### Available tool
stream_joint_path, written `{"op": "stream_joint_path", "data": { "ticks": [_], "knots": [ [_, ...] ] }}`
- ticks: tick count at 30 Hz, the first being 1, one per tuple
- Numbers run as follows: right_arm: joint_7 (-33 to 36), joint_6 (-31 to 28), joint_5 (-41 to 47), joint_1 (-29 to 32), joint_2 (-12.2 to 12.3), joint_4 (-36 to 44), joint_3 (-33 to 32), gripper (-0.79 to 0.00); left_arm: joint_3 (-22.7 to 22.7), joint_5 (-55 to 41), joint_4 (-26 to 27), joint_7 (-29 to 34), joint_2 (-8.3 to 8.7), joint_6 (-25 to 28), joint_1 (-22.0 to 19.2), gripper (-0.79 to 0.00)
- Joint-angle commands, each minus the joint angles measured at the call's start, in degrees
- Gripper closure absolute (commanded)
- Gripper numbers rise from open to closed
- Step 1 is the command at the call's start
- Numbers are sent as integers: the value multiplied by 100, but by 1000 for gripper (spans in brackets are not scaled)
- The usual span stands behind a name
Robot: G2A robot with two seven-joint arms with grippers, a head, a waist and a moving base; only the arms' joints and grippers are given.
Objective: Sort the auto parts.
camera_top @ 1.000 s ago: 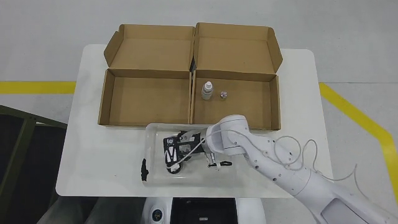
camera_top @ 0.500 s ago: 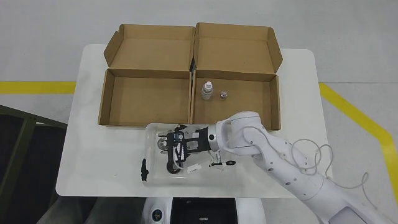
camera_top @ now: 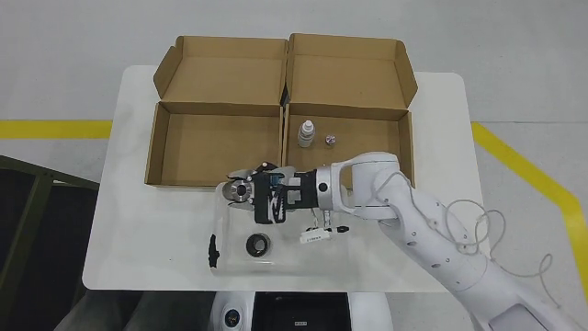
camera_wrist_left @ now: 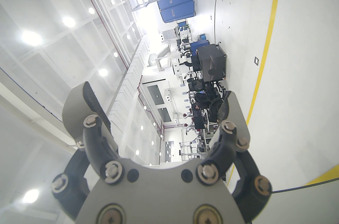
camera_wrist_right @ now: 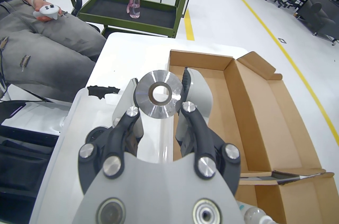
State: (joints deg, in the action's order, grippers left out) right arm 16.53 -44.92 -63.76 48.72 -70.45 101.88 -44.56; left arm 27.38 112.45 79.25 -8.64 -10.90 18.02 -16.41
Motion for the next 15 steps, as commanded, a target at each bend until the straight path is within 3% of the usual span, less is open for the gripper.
{"op": "stream_joint_path", "data": {
  "ticks": [1,15],
  "knots": [
    [-100,25,66,-30,-11,-43,-43,0,0,0,0,0,0,0,0,-785],
    [-576,257,237,-107,-44,-115,-414,0,0,0,0,0,0,0,0,-785]
  ]
}}
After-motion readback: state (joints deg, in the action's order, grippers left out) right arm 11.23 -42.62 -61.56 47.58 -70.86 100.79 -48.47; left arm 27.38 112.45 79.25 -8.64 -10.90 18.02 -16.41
